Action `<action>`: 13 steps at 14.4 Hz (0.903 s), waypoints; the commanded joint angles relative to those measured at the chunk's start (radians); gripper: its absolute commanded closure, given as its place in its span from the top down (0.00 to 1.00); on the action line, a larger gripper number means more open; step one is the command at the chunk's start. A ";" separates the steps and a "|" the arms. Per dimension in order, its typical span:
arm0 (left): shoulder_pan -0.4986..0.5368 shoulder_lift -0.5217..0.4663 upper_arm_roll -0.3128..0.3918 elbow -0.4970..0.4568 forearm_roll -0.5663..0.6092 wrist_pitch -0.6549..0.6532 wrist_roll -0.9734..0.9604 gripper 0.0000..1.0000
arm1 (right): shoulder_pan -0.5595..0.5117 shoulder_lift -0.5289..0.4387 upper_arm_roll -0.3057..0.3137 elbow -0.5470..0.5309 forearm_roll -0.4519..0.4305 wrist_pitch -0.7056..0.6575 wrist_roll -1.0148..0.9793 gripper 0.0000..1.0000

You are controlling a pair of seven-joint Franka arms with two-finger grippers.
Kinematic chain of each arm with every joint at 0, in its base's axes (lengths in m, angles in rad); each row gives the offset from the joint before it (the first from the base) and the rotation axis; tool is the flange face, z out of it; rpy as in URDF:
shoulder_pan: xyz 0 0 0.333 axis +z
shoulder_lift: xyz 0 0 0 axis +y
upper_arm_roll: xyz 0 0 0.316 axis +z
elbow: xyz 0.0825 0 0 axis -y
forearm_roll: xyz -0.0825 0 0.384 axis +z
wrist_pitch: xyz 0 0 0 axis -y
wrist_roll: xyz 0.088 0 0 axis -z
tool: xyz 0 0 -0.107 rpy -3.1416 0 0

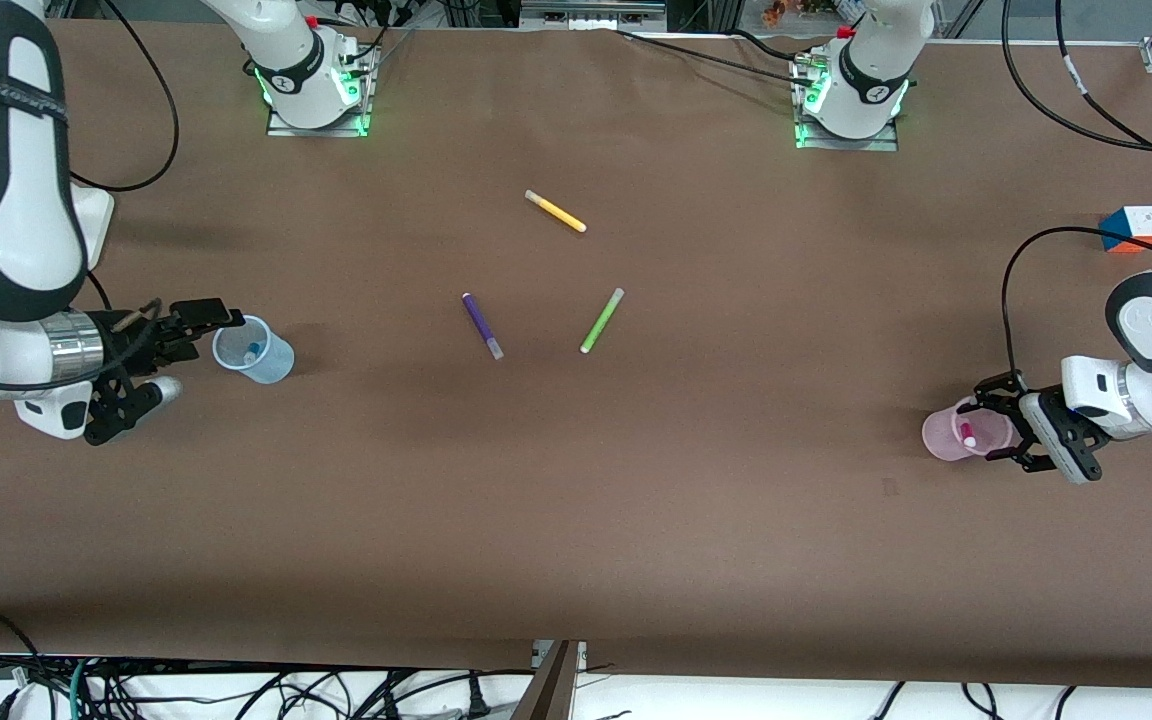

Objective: Place pink and blue markers in matching cups
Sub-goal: 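Release the pink marker into the pink cup while the right gripper withdraws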

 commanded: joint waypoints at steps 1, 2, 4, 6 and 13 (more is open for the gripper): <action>0.000 -0.052 -0.007 0.007 -0.025 -0.009 0.008 1.00 | 0.080 -0.049 -0.003 0.002 -0.151 -0.028 0.283 1.00; -0.002 -0.073 -0.009 0.010 -0.017 -0.027 -0.025 1.00 | 0.092 -0.072 -0.002 -0.036 -0.172 -0.022 0.371 1.00; -0.008 -0.134 -0.015 0.013 -0.005 -0.101 -0.119 1.00 | 0.096 -0.179 -0.002 -0.157 -0.224 0.009 0.430 1.00; -0.056 -0.237 -0.015 0.015 0.075 -0.197 -0.306 1.00 | 0.083 -0.332 -0.002 -0.333 -0.239 0.111 0.419 1.00; -0.342 -0.357 -0.022 0.346 0.334 -0.759 -1.018 1.00 | 0.022 -0.603 -0.011 -0.399 -0.313 0.110 0.415 1.00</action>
